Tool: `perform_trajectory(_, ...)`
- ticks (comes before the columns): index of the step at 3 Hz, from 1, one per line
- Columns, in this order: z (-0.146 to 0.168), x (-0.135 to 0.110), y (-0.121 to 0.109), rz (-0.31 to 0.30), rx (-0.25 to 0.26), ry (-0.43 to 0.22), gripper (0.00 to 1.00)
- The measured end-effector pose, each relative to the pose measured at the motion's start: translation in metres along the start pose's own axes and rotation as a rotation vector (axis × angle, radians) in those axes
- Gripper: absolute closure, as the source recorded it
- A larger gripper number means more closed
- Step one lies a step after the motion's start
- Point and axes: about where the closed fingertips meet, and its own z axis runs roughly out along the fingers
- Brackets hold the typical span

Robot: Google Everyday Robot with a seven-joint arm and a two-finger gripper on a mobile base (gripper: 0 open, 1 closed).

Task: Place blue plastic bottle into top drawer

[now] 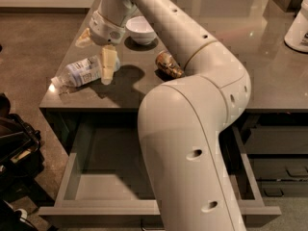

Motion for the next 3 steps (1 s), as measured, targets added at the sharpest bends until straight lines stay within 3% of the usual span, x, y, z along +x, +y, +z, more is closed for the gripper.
perform_trajectory(1, 0.0145, 0.0079, 0.0018, 0.024, -0.002, -0.011, 0.0)
perform_trajectory(3, 0.0174, 0.0078, -0.0002, 0.024, 0.001, -0.013, 0.42)
